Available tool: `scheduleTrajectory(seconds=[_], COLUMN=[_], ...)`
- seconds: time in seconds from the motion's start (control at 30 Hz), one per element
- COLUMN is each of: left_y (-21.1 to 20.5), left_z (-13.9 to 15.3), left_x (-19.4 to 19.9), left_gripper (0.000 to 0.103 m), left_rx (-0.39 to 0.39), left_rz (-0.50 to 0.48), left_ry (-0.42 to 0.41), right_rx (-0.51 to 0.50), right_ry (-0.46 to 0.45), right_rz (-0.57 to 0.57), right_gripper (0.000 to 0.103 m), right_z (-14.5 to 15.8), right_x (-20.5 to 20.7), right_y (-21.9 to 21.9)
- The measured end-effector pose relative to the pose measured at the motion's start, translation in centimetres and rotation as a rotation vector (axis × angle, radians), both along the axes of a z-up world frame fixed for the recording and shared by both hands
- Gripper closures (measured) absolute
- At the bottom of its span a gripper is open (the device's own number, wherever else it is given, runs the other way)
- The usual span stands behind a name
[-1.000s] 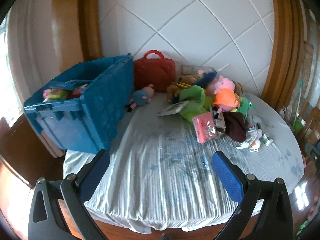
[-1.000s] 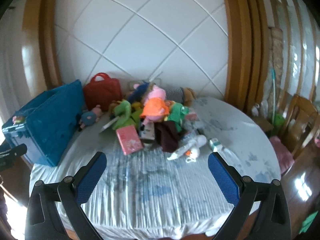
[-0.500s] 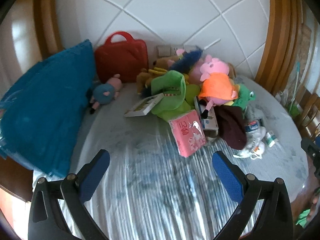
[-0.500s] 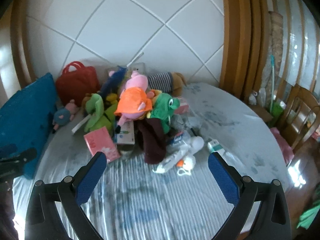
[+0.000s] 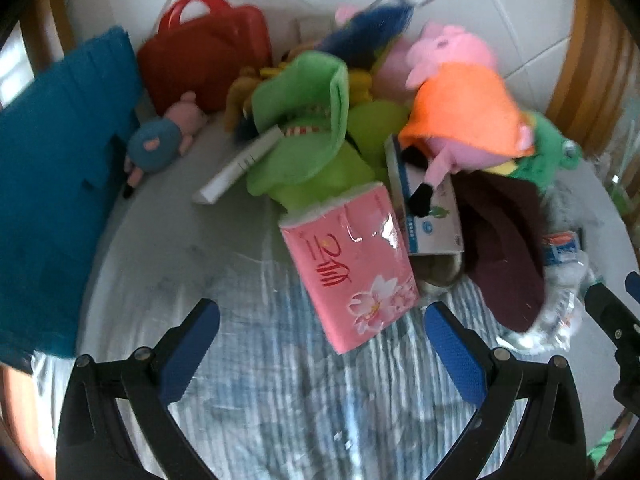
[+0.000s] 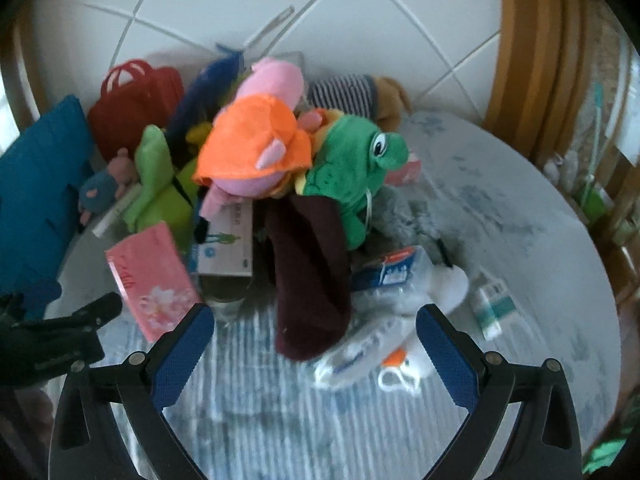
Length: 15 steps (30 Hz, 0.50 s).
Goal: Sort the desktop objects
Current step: 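Grasp the pink tissue pack with the left tool while the right tool grasps the maroon sock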
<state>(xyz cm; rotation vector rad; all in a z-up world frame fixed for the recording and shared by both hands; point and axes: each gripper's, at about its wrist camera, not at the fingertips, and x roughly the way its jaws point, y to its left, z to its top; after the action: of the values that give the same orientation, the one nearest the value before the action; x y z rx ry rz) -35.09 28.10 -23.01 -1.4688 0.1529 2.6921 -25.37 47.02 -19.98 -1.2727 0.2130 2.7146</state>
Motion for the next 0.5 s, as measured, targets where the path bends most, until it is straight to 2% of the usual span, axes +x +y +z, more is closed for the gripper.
scheduleTrajectory(seconds=[0.23,0.5], left_y=[1.7,2.9], left_z=[-3.9,-5.6], left_x=[-2.8,-5.1], left_gripper=[0.0,0.0], left_rx=[0.019,0.01], left_rz=[0.102,0.191], left_ry=[-0.012,0.014], right_rx=[-0.01,-0.004], right_ry=[-0.036,-0.043], right_rz=[0.086,0.135], right_gripper=[0.0,0.0], right_z=[-4.3,-6.3], right_x=[-4.5,-7.3], right_y=[1.8,2.2])
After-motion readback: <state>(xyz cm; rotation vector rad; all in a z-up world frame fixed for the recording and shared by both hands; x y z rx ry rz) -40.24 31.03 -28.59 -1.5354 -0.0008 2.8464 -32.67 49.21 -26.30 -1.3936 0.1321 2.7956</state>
